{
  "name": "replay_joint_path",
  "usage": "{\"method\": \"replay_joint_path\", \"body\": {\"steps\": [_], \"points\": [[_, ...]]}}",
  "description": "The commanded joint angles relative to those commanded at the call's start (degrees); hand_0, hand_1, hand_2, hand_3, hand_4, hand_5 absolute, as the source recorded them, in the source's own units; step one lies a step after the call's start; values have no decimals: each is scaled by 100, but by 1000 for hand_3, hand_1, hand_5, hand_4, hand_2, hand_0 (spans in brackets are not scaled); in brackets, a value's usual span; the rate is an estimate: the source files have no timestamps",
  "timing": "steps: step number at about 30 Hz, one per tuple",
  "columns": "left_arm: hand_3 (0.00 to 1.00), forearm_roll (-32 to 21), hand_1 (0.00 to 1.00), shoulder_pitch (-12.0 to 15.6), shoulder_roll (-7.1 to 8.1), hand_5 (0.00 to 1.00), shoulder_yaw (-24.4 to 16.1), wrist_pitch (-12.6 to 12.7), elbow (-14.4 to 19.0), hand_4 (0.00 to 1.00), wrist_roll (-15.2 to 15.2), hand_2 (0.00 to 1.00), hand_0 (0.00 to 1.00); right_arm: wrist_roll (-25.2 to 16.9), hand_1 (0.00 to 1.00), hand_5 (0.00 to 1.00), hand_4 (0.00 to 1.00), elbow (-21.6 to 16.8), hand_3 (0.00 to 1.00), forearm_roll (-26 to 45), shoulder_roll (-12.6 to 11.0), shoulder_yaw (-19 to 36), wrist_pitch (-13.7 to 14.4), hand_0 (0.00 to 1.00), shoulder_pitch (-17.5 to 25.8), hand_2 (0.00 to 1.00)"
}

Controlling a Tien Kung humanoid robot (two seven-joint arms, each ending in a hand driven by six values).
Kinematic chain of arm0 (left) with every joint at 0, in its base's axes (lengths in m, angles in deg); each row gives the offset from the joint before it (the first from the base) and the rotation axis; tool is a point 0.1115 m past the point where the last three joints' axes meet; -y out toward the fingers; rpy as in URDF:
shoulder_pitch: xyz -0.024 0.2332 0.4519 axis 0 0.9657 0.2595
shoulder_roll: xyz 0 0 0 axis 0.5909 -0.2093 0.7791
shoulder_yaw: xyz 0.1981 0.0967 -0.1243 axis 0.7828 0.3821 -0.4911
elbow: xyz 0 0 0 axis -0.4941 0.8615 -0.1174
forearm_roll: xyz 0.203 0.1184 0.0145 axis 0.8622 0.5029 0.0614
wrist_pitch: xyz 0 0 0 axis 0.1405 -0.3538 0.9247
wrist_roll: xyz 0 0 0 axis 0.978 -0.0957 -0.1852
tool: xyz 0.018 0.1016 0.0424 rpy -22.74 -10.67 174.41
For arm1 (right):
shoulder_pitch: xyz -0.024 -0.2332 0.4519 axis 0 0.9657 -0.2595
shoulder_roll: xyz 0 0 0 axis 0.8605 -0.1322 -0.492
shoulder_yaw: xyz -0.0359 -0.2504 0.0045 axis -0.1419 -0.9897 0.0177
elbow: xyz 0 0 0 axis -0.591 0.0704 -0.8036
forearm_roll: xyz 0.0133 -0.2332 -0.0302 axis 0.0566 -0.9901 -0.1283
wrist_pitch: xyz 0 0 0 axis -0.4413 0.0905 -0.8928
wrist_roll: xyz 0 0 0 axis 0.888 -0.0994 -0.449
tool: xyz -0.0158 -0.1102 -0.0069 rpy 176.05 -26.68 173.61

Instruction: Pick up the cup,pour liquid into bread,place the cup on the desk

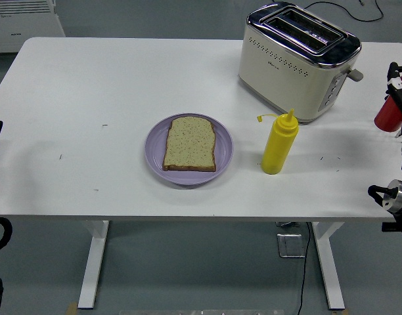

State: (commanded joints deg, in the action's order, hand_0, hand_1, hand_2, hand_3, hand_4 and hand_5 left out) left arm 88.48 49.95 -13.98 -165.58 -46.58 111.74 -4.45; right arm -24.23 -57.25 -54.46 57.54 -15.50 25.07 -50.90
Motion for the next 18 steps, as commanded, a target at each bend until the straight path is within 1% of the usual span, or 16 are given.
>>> {"method": "replay_joint_path", "body": {"steps": [1,7,16,17,18], "points": [[660,1,729,0,0,956,-3,1,0,527,1,722,776,-86,124,270,678,48,378,97,30,-30,0,101,14,261],[660,1,729,-1,0,956,-8,0,-1,527,3,722,777,-274,123,271,678,198,377,323,74,-246,0,100,40,261],[660,-3,731,-3,0,955,-9,1,-5,526,3,722,780,-800,124,272,676,479,377,621,134,-679,0,100,93,261],[659,-3,730,-3,0,954,-10,2,-6,526,3,723,780,-865,132,271,677,522,381,663,137,-741,0,121,100,273],[659,-3,730,-4,0,954,-10,2,-6,526,3,723,780,-901,132,271,677,546,381,687,138,-774,0,121,105,273]]}}
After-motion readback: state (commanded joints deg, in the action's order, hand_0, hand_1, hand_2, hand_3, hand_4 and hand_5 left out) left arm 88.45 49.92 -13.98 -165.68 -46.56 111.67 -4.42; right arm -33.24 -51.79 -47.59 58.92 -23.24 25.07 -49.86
